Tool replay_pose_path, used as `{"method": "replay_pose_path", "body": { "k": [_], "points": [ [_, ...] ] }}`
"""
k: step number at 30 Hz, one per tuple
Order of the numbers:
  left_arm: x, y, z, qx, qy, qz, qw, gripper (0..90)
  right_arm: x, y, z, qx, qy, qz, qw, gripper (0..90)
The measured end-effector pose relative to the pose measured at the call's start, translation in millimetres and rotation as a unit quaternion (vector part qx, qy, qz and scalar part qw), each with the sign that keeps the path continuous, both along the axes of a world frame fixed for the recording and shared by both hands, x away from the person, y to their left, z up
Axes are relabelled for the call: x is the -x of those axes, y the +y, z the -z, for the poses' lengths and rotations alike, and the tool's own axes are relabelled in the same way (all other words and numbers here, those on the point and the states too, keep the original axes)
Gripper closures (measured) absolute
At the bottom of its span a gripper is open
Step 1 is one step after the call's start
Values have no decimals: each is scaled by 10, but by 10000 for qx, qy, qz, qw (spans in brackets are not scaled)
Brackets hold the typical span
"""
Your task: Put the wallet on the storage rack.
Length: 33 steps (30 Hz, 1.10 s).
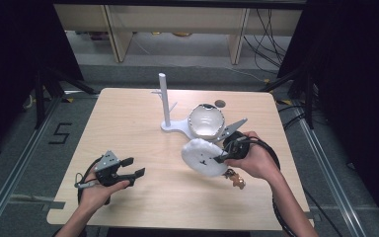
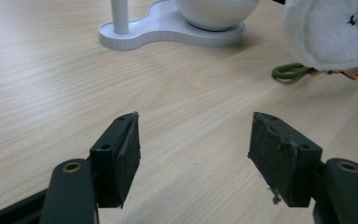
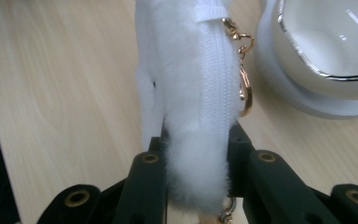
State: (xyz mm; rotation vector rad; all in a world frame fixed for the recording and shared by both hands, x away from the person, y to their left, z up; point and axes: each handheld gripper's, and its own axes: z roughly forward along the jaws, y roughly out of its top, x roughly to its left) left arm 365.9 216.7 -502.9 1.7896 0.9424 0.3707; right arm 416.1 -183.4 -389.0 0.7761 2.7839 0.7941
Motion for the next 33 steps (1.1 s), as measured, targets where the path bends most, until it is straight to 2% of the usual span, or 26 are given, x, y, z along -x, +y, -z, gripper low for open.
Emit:
{"method": "replay_pose_path", "body": {
  "k": [1, 2, 3, 5, 7, 8, 10, 11, 12, 14, 15, 16, 18, 20, 22, 26, 27, 30, 31, 32, 33],
  "points": [
    [0, 0, 0, 0, 0, 0, 10000, 331, -23, -10, -8, 38, -120, -27, 9999, 757],
    [-2, 23, 18, 61, 7, -105, 9999, 331, -16, -7, -23, 76, -53, 102, 9999, 757],
    [-5, 36, 24, 58, -1, -132, 9999, 331, -45, -17, -31, 77, -196, -29, 9998, 757],
    [-6, 47, 39, 90, -4, -200, 9998, 332, -56, -21, -61, 123, -242, -13, 9996, 757],
    [-1, 58, 49, 27, 20, -285, 9996, 332, -72, -17, -83, 146, -282, -6, 9995, 757],
    [-5, 61, 64, 70, 17, -296, 9995, 334, -86, -28, -98, 174, -423, -19, 9990, 758],
    [-7, 70, 87, 112, 49, -355, 9993, 337, -100, -26, -122, 213, -462, 7, 9987, 758],
    [-7, 70, 87, 112, 49, -355, 9993, 338, -98, -24, -134, 207, -409, 114, 9989, 759],
    [-3, 75, 93, 96, 67, -414, 9991, 338, -121, -30, -132, 165, -564, 71, 9982, 759],
    [5, 73, 104, 118, 88, -492, 9987, 339, -127, -24, -146, 148, -531, 139, 9984, 760],
    [5, 73, 107, 107, 80, -478, 9988, 339, -146, -25, -154, 184, -537, 61, 9984, 760],
    [6, 71, 110, 107, 76, -476, 9988, 339, -166, -33, -168, 234, -686, 4, 9974, 760],
    [6, 69, 119, 116, 67, -466, 9988, 339, -162, -20, -183, 193, -528, 168, 9983, 761],
    [4, 72, 128, 113, 61, -452, 9989, 339, -204, -26, -194, 194, -668, 4, 9976, 761],
    [8, 80, 130, 75, 71, -494, 9987, 339, -216, -30, -229, 231, -645, 120, 9976, 760],
    [6, 97, 139, 108, 46, -520, 9986, 341, -264, -34, -275, 234, -717, 136, 9971, 761],
    [6, 97, 139, 108, 46, -520, 9986, 342, -291, -38, -291, 236, -748, 61, 9969, 760],
    [16, 102, 142, 82, 89, -581, 9982, 343, -328, -28, -328, 231, -777, 167, 9966, 761],
    [12, 99, 153, 145, 71, -546, 9984, 344, -336, -21, -340, 241, -760, 190, 9966, 760],
    [20, 97, 155, 109, 94, -570, 9983, 344, -363, -23, -350, 243, -851, 120, 9960, 760],
    [20, 95, 162, 99, 95, -556, 9984, 344, -381, -20, -357, 252, -831, 66, 9962, 760]
  ]
}}
